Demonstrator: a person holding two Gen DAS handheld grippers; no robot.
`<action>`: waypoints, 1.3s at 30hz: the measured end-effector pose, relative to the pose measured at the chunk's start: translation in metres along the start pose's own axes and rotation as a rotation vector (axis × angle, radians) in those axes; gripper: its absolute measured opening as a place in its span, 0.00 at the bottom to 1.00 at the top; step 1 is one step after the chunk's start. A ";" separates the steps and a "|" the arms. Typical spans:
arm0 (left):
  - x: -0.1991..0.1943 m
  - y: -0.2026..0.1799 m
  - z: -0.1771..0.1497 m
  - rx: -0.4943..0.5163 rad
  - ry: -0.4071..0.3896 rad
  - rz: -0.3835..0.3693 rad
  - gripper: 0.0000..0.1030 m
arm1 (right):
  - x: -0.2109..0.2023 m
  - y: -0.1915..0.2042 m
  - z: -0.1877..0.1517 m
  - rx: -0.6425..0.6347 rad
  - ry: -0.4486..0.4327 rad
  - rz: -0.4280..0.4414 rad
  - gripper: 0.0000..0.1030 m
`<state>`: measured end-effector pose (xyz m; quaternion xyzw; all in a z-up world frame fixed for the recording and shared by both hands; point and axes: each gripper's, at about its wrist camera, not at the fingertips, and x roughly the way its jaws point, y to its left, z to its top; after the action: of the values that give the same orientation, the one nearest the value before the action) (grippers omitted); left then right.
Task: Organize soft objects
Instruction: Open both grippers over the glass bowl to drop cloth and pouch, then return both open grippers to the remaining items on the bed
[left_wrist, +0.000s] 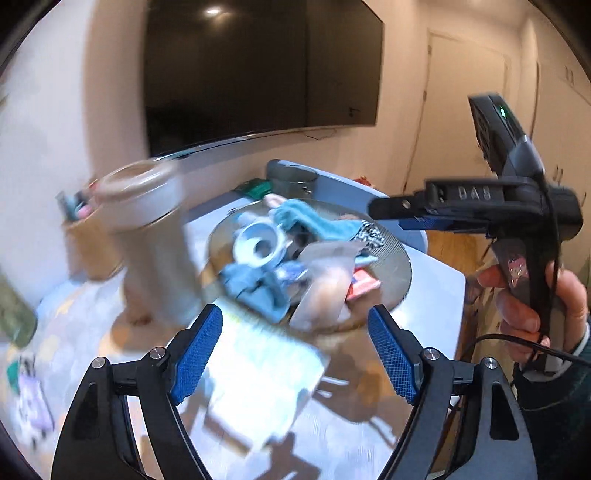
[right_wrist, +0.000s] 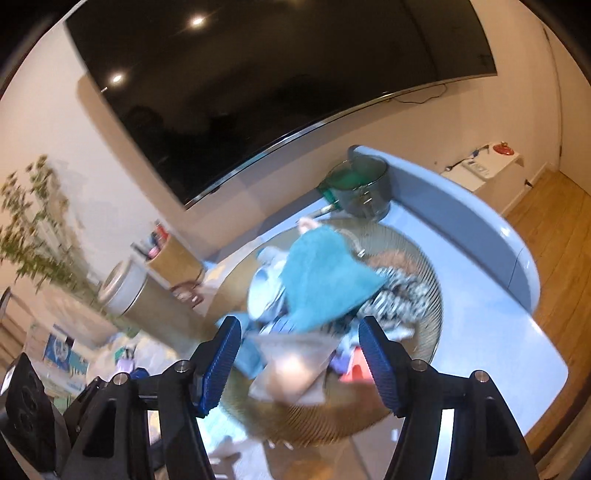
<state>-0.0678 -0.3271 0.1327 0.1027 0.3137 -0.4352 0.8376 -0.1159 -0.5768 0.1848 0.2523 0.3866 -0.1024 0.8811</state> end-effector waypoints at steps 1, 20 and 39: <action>-0.008 0.006 -0.005 -0.018 -0.005 0.006 0.78 | -0.002 0.007 -0.006 -0.020 0.006 -0.003 0.63; -0.173 0.186 -0.149 -0.370 0.034 0.686 0.77 | 0.013 0.218 -0.123 -0.394 0.166 0.172 0.81; -0.162 0.269 -0.241 -0.592 0.151 0.563 0.77 | 0.162 0.279 -0.176 -0.343 0.398 0.238 0.81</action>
<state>-0.0279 0.0495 0.0168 -0.0291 0.4454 -0.0713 0.8920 -0.0115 -0.2447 0.0670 0.1584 0.5312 0.1199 0.8236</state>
